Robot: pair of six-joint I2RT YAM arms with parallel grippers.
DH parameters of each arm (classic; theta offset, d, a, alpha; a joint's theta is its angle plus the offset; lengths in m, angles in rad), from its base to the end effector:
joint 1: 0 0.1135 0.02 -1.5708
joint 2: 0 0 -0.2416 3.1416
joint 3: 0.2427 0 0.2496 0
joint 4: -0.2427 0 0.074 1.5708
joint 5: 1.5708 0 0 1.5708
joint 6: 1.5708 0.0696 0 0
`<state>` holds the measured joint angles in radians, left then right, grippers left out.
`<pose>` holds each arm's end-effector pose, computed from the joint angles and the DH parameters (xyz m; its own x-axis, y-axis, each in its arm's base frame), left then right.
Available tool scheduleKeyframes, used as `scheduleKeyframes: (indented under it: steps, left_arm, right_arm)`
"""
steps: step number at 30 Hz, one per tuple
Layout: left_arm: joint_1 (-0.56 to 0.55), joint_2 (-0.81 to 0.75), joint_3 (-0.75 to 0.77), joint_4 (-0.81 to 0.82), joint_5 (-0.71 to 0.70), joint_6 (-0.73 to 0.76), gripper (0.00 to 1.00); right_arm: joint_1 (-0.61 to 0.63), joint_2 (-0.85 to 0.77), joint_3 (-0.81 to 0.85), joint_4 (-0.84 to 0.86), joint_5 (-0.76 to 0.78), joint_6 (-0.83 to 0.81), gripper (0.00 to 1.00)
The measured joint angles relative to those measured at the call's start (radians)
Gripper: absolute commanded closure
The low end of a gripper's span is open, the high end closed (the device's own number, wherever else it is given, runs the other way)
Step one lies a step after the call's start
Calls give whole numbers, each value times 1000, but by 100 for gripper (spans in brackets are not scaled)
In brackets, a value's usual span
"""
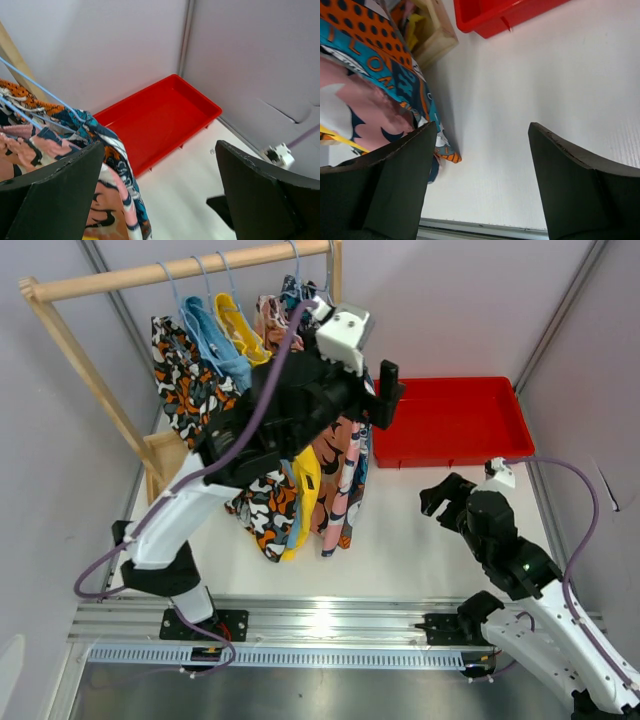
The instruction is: Remove the shorts from the hanger
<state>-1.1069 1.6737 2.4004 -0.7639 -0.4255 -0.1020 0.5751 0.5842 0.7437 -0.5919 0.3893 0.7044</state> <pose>0.1704 -0.2763 0.5545 -0.0807 -0.0460 -0.9957 0.6250 0.7758 -0.0865 0.1602 0.0724 0.2865 -0.4066 0.4505 -0.7949 0.0646 0.8820 0.4668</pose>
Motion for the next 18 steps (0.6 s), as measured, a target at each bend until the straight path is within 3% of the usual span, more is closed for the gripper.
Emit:
scheduleKeyframes:
  steps: [8,12,18]
  left_arm:
    - [-1,68,-118,235,-74,117,1]
    - [9,195,65,289,-88,157,1]
    - [73,266,90,343,-53,104,1]
  right_arm:
    - [0,-10,-64,27,-1,-26,20]
    - [0,-36,-106,39,-1,-25,20]
    - [0,-49,-168,40,-9,-16,21]
